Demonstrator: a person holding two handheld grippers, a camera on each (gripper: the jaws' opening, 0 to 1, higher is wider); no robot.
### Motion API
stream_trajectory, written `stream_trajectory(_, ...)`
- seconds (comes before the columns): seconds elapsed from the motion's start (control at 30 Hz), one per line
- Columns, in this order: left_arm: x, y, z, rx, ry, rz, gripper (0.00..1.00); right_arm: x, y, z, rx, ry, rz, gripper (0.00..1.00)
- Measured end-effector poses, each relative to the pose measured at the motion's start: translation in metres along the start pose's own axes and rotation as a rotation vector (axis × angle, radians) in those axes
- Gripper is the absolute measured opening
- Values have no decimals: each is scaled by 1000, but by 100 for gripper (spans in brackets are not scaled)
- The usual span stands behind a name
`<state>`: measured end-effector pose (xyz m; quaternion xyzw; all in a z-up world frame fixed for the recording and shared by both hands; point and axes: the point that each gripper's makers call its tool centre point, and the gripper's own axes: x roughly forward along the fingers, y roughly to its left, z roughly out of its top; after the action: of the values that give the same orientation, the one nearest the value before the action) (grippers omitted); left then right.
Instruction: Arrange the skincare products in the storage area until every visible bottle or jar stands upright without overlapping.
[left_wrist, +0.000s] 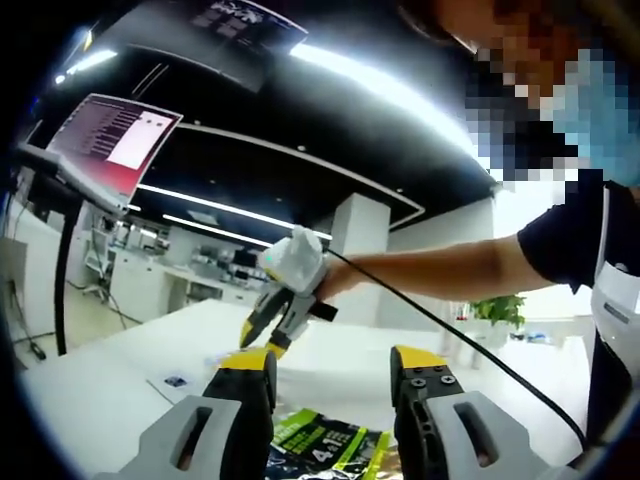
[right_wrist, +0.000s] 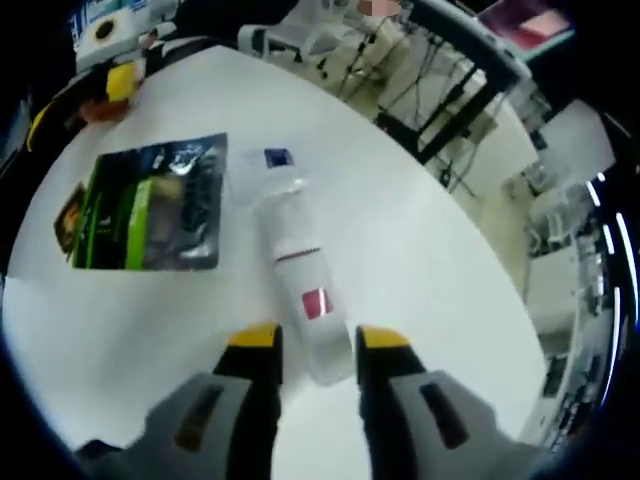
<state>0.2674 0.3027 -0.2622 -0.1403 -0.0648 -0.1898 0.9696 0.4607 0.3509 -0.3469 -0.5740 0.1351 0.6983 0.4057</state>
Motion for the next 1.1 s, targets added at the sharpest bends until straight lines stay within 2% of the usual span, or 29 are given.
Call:
stream_trajectory(0.17, 0, 0, 0, 0, 1, -2, 46, 4, 2, -2, 0, 10, 13, 27)
stream_trajectory(0.27, 0, 0, 0, -1, 3, -3, 45, 4, 3, -1, 1, 7, 19, 22)
stream_trajectory(0.4, 0, 0, 0, -1, 4, -3, 45, 3, 5, 0, 4, 3, 21, 21)
stream_trajectory(0.67, 0, 1, -1, 0, 10, -2, 45, -1, 11, 2, 16, -32, -21, 19)
stream_trajectory(1.1, 1, 1, -3, 8, 22, 1, 45, -13, 15, 7, -1, -18, -76, 18)
